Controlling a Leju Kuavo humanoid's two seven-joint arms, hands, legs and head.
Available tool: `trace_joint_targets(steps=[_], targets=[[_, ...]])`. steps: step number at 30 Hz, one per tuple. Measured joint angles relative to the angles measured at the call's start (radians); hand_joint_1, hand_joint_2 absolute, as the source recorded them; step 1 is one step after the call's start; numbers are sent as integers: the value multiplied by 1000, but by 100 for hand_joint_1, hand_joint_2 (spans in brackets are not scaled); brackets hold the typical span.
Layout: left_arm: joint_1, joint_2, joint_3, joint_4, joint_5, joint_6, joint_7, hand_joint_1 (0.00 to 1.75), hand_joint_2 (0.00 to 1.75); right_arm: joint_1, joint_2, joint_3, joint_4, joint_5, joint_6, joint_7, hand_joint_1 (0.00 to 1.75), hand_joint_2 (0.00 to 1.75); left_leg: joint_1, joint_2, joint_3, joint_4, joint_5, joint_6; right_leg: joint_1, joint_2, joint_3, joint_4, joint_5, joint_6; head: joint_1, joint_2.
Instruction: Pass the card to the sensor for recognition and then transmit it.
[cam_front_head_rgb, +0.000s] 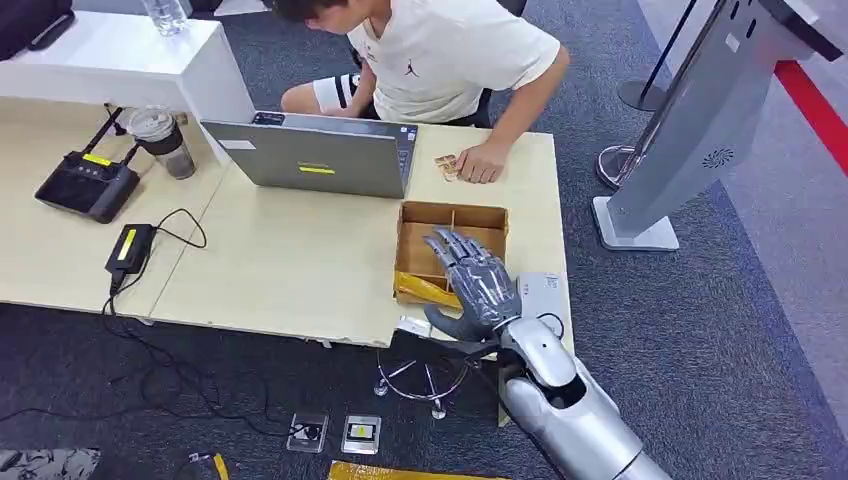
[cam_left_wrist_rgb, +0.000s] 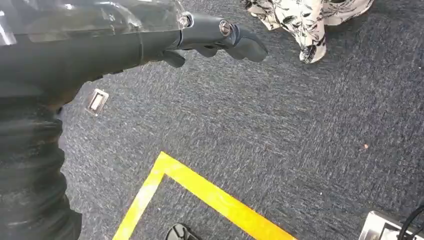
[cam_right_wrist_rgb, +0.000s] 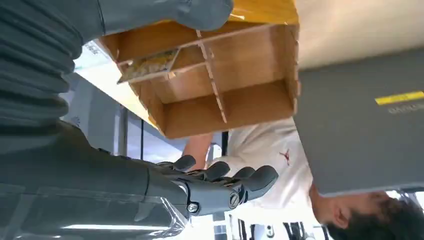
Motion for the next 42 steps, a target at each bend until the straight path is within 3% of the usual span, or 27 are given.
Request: trace_joint_targets(steps=[11,42], targets=[[-5,0,0,0,-3,-1,9,0,175,-30,5,0,106,4,4,8,0,175,0,0,0,0,0,0,0,0,0,0,0,0,0,0],[-5,0,0,0,-3,-2,13,0,175,-83,-1,-47,201,49,19,44,0,175,0,0,0,0,0,0,0,0,0,0,0,0,0,0]])
